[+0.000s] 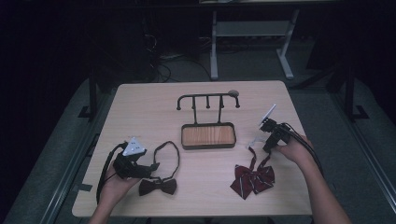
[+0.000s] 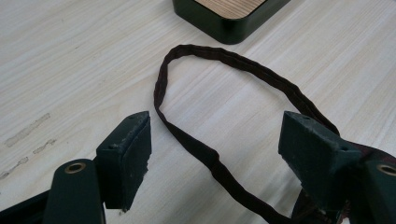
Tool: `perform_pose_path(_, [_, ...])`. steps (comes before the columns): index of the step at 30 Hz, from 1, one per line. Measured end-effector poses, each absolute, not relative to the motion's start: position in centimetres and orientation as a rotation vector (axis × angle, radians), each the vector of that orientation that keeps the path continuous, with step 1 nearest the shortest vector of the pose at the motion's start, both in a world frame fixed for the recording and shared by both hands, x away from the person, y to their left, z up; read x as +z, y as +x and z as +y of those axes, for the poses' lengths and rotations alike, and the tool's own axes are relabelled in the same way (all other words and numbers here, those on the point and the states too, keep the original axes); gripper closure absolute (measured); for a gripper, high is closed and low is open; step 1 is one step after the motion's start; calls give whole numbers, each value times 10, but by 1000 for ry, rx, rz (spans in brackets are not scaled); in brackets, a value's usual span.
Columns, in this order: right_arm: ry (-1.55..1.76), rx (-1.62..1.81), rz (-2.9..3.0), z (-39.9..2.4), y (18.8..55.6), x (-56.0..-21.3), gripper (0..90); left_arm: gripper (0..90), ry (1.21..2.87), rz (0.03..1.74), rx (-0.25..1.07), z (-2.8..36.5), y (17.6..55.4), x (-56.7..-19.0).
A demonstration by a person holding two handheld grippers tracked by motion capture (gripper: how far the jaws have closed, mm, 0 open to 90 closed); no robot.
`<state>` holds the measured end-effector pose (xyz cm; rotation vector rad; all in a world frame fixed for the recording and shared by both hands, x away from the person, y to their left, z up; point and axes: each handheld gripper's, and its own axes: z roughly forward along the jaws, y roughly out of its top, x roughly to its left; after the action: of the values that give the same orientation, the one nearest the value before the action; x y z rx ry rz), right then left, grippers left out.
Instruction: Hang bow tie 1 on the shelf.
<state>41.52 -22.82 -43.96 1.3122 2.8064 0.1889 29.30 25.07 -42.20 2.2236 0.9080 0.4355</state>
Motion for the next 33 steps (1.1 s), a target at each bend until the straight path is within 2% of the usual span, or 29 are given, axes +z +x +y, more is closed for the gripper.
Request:
perform_pose_path(10, [1239,174,2827,-225,413,-438,824,260,2227,908,438,251,293,-421])
perform_pose_path(22, [1197,282,2849,-224,402,-419,830,260,2224,911,435,250,293,-422])
perform_pose_path(33, [1042,405,2907,-208,392,-386,829,260,2222,905,438,251,293,-422])
